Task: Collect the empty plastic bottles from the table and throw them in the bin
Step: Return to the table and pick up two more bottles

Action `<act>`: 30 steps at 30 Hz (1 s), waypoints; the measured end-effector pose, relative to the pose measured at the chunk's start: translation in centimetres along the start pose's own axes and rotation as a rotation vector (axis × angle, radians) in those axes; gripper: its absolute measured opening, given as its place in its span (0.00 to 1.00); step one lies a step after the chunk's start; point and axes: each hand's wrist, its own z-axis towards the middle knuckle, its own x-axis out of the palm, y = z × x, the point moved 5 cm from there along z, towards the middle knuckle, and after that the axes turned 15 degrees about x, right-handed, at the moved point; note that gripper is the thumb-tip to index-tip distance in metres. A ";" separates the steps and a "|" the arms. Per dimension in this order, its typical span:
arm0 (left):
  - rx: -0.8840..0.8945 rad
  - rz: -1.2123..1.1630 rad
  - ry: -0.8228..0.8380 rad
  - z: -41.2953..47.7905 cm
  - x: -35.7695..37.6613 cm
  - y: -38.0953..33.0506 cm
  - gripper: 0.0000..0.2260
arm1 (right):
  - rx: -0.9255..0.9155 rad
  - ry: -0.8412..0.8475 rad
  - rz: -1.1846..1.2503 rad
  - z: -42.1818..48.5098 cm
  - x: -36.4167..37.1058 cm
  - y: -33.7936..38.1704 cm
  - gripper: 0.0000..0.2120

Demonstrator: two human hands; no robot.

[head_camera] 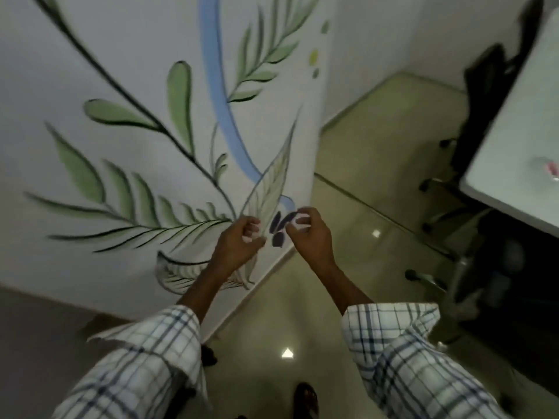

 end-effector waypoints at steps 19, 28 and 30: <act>0.504 -0.039 0.311 25.5 21.9 -30.6 0.19 | 0.118 -0.682 0.173 9.1 -40.4 5.7 0.22; 0.654 -0.072 0.541 40.0 32.3 -38.4 0.19 | 0.243 -0.939 0.256 18.2 -50.8 5.8 0.22; 0.667 -0.077 0.610 42.5 35.3 -39.6 0.20 | 0.277 -0.998 0.277 19.9 -52.4 4.9 0.22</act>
